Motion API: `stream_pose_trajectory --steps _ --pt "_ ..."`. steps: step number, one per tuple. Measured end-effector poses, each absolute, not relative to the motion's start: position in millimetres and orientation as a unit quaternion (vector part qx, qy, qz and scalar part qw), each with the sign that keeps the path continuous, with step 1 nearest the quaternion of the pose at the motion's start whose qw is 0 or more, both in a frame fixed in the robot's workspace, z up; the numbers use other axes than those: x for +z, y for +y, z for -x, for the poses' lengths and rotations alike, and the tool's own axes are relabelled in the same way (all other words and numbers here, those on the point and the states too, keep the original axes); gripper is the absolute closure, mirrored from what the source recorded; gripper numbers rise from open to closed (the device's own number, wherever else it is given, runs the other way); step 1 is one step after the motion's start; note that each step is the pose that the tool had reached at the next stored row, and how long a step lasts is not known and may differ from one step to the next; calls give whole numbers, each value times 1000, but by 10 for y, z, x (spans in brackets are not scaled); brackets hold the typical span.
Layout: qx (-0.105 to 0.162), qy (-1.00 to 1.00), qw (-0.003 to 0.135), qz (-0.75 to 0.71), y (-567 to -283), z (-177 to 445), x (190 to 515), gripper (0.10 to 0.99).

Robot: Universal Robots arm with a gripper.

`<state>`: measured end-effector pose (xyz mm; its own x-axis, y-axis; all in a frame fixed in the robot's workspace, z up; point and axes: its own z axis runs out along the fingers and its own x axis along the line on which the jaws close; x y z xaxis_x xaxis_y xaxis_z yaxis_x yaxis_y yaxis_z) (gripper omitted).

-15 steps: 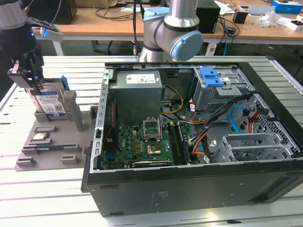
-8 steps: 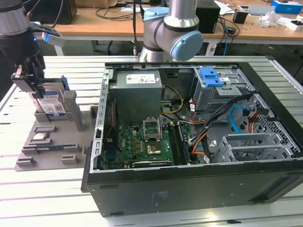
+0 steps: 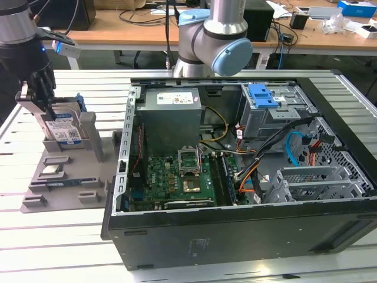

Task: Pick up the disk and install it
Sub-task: 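Pick up the disk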

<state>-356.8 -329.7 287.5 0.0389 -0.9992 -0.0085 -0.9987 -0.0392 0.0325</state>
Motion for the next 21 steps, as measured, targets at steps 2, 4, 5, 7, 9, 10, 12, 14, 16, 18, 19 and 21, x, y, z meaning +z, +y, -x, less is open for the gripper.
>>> stream_pose_trajectory --steps 2,4,5,7,9,10,12,14,16,18,19,21 --pt "-14 -693 9 -721 -3297 3568 2875 718" --pt "-14 -693 9 -721 -3297 3568 2875 718" --pt "-14 -693 9 -721 -3297 3568 2876 718" --pt "-15 -693 9 -721 -3297 3568 2876 718" --pt "-14 -693 9 -721 -3297 3568 2876 718" --pt "-14 -693 9 -721 -3297 3568 2876 718" --pt "-15 -693 9 -721 -3297 3569 2881 718" --pt "-15 -693 9 -721 -3297 3568 2891 718" --pt "-15 -693 9 -721 -3297 3568 2905 718" --pt "-15 -693 9 -721 -3297 3568 2933 718" --pt "-15 -693 9 -721 -3297 3568 2947 718" --pt "-15 -693 9 -721 -3297 3568 2977 718"
